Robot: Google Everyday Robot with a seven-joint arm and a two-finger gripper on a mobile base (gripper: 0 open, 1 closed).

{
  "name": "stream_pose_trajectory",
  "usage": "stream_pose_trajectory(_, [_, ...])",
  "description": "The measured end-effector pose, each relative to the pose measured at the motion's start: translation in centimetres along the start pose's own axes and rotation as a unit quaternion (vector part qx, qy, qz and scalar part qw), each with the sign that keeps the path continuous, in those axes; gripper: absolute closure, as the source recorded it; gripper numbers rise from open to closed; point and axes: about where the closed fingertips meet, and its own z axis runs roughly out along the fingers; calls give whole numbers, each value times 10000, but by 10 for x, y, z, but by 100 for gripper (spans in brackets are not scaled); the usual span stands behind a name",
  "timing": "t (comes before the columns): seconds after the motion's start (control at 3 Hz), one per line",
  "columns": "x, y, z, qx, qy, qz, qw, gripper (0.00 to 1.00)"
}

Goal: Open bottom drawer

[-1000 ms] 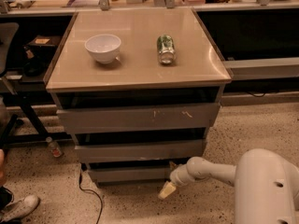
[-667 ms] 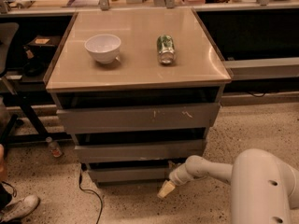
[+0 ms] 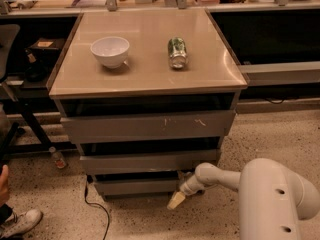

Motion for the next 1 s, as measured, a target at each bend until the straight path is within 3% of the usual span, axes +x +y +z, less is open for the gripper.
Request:
stream_pose_trajectory(0.67, [10, 20, 25, -469, 265, 39, 9985, 0])
stream_pose_trajectory(1.0, [8, 20, 23, -469, 265, 40, 9985, 0])
